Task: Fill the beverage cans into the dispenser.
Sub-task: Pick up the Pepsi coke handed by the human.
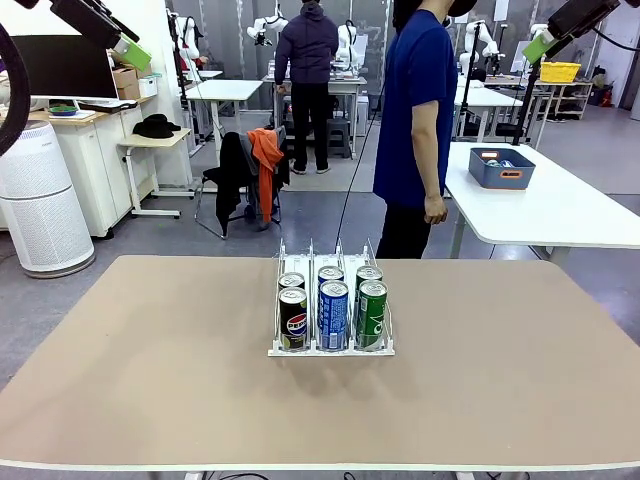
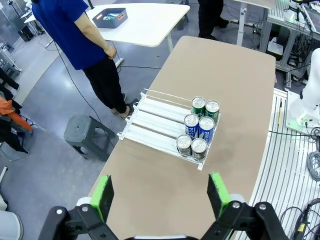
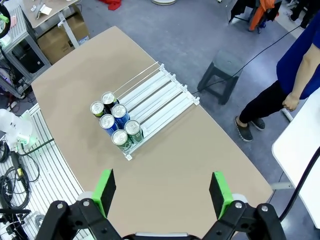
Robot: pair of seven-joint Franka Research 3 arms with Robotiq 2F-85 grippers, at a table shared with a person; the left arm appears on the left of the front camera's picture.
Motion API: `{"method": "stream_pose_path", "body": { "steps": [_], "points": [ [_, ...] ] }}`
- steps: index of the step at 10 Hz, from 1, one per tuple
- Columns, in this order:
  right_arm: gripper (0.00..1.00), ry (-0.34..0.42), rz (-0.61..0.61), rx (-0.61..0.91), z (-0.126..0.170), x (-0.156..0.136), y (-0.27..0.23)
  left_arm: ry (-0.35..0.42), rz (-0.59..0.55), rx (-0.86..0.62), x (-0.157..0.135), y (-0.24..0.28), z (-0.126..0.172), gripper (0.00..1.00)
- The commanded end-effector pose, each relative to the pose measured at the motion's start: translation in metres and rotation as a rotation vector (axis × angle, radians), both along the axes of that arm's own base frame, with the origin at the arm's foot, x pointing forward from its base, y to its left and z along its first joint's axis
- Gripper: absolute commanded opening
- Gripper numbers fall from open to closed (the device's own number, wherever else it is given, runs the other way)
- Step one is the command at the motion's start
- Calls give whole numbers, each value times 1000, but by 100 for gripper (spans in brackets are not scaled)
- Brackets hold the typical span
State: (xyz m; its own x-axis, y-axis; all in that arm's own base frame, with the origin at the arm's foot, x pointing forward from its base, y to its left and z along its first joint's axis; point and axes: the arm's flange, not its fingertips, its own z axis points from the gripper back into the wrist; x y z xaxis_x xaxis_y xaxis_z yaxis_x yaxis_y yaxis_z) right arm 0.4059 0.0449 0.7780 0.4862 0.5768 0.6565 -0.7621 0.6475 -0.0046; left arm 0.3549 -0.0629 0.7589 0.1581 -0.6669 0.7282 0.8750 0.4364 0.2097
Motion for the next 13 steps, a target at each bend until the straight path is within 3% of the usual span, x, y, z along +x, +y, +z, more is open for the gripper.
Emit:
{"method": "stream_pose_path", "body": {
  "steps": [1,4,5,13],
  "points": [
    [100,-47,-9,-24,3,-3,2,-3,3,8,-1,1,0,100],
    [100,-83,-54,28,13,-2,1,-3,3,8,-1,1,0,100],
    [100,-49,-14,4,10,-1,2,-3,3,8,-1,1,0,100],
    [100,-49,-14,4,10,-1,2,-3,3,8,-1,1,0,100]
  ]
}}
